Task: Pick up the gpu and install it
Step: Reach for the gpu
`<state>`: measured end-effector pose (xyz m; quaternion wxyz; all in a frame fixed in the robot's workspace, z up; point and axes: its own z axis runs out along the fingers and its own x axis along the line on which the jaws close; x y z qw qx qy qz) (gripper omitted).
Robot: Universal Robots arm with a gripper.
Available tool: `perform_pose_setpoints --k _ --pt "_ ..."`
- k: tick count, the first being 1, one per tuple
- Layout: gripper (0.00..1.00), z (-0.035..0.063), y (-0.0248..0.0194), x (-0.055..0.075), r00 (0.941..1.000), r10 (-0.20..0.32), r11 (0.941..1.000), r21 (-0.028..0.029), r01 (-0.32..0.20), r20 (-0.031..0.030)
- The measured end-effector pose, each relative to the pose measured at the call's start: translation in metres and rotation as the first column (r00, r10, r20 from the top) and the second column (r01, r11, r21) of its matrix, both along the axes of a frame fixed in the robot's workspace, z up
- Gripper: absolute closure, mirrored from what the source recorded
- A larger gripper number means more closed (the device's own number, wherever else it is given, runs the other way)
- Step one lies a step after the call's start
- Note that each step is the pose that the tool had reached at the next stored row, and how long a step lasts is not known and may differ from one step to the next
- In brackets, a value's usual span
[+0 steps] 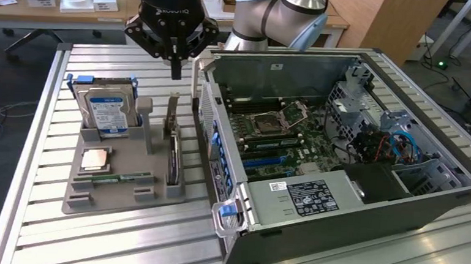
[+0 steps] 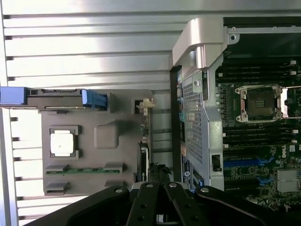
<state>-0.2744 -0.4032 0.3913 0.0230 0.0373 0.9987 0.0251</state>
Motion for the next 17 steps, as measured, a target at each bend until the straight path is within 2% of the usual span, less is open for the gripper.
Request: perform_pose_setpoints --k 5,7,14,17 --pt "0.89 0.0000 -0.0123 -0.002 1.0000 0.000 1.0000 -0.0001 0.000 0.0001" --pt "0.89 0.0000 -0.0156 -0.003 1.0000 0.000 1.0000 0.0000 0.000 0.0002" --pt "0.89 -0.0001 -0.0180 -0.013 1.0000 0.000 1.0000 0.0000 0.000 0.0005" --pt "0.89 -0.0001 -0.0212 -0.015 1.0000 0.000 1.0000 0.0001 0.000 0.0004"
